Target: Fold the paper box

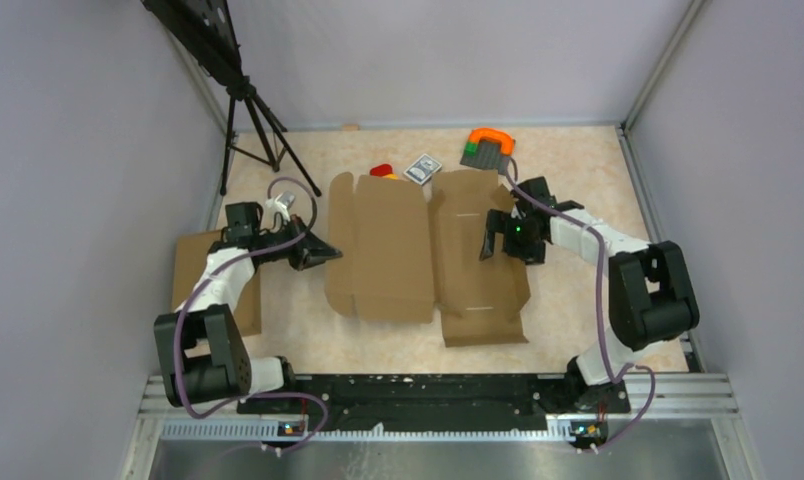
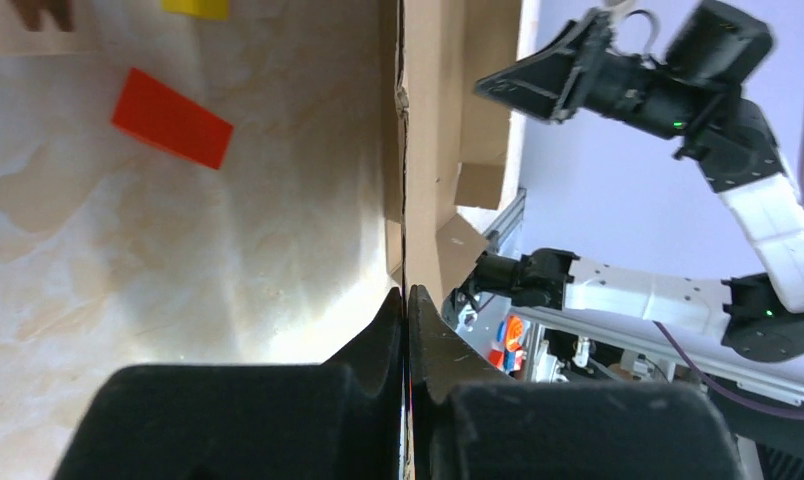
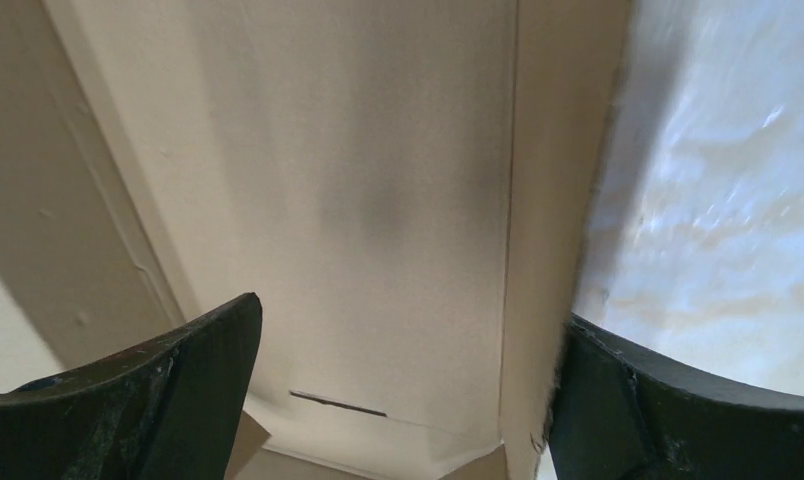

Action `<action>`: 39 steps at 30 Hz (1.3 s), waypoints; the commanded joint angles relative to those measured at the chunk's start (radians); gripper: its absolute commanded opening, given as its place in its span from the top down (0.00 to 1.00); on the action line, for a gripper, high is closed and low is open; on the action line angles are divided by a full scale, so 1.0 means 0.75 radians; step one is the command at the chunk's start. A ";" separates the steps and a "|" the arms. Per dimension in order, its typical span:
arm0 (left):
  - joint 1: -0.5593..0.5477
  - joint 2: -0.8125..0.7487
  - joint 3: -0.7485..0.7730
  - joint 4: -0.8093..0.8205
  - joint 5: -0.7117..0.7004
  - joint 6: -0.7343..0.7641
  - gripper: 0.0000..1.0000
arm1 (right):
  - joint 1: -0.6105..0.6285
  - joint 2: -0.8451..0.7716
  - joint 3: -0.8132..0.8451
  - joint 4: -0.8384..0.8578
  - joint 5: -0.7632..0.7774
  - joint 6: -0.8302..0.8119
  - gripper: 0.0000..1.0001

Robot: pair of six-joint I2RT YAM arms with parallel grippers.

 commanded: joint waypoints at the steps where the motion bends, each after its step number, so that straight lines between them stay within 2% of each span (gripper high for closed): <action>1: -0.023 -0.091 -0.043 0.128 0.156 -0.087 1.00 | 0.074 -0.110 -0.105 -0.002 -0.024 -0.013 0.01; 6: -0.020 -0.163 -0.053 0.024 0.093 -0.023 1.00 | 0.162 -0.210 -0.231 0.012 -0.015 0.049 0.01; 8: -0.005 -0.174 -0.033 -0.061 0.033 0.028 1.00 | 0.156 -0.244 -0.253 -0.003 0.067 0.065 0.01; 10: 0.018 -0.179 -0.021 -0.094 -0.004 0.055 1.00 | 0.130 -0.264 -0.249 -0.038 0.177 0.067 0.01; 13: 0.053 -0.180 -0.008 -0.108 0.010 0.060 1.00 | 0.061 -0.276 -0.220 -0.092 0.226 0.064 0.01; 20: 0.095 -0.173 0.026 -0.157 0.006 0.102 1.00 | -0.068 -0.361 -0.200 -0.093 0.181 0.054 0.01; 27: 0.105 -0.179 0.048 -0.196 -0.002 0.126 1.00 | -0.146 -0.326 -0.068 -0.102 0.185 0.028 0.01; 34: 0.109 -0.176 0.087 -0.255 -0.068 0.180 1.00 | -0.202 -0.163 0.114 -0.046 0.185 0.042 0.02; 39: 0.108 -0.164 0.070 -0.236 -0.034 0.175 1.00 | -0.244 -0.024 0.273 0.075 0.023 0.036 0.04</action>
